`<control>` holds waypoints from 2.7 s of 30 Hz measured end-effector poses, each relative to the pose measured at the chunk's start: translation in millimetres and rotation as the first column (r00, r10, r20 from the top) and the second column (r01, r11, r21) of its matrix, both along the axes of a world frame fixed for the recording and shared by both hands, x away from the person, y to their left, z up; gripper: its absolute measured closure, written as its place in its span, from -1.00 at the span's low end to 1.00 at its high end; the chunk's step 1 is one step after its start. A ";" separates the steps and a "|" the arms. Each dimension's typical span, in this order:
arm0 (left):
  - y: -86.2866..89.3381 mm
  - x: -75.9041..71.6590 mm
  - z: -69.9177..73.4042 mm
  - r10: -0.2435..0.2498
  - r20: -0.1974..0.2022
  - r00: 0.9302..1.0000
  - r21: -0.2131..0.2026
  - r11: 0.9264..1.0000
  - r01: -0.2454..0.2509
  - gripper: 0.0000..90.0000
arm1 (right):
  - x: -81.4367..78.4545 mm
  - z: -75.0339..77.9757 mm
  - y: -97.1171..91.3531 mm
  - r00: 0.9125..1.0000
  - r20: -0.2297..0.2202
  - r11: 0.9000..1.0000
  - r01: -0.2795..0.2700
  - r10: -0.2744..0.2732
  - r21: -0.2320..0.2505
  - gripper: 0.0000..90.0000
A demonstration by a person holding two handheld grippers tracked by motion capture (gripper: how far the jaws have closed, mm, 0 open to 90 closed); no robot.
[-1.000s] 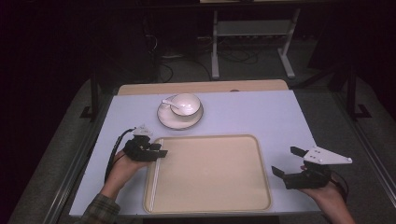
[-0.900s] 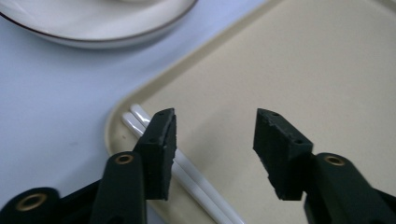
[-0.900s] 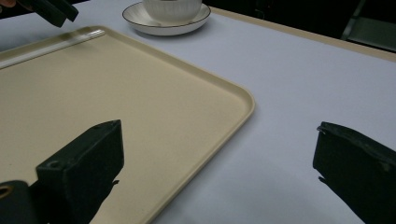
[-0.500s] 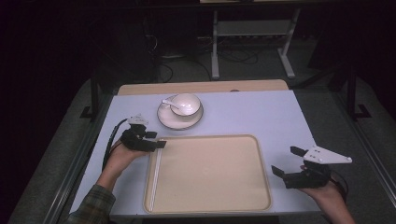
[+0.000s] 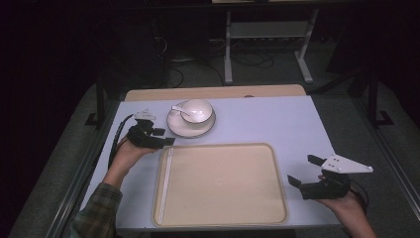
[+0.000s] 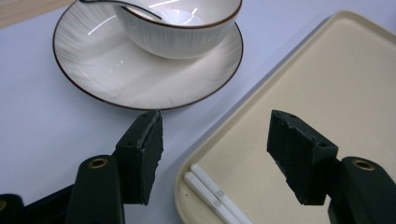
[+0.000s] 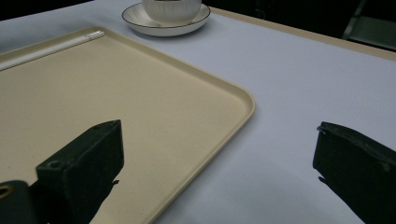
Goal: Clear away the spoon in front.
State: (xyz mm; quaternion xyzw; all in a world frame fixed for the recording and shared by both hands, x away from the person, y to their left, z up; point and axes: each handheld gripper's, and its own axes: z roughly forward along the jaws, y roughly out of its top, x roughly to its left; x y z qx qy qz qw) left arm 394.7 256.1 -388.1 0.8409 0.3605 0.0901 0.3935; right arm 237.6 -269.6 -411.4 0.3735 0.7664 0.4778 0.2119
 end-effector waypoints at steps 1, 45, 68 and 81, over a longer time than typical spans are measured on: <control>-0.4 3.8 2.0 0.000 0.000 1.000 0.003 1.000 0.000 -0.21 | 0.2 -0.4 -0.2 1.000 -0.003 1.000 0.001 -0.001 0.003 -0.97; -12.4 122.6 -0.4 0.056 -0.076 0.996 -0.028 0.998 -0.058 0.08 | 0.6 -2.7 -3.8 1.000 -0.010 1.000 0.009 -0.009 0.005 -0.97; -11.8 115.5 3.2 0.000 -0.062 0.998 -0.071 0.997 -0.005 0.64 | 0.1 -2.4 -3.5 1.000 -0.008 1.000 0.007 -0.007 0.003 -0.97; -3.3 103.8 5.9 -0.093 -0.086 0.992 -0.175 0.982 0.077 0.91 | 0.2 -2.2 -2.1 1.000 -0.010 1.000 0.007 -0.007 0.002 -0.97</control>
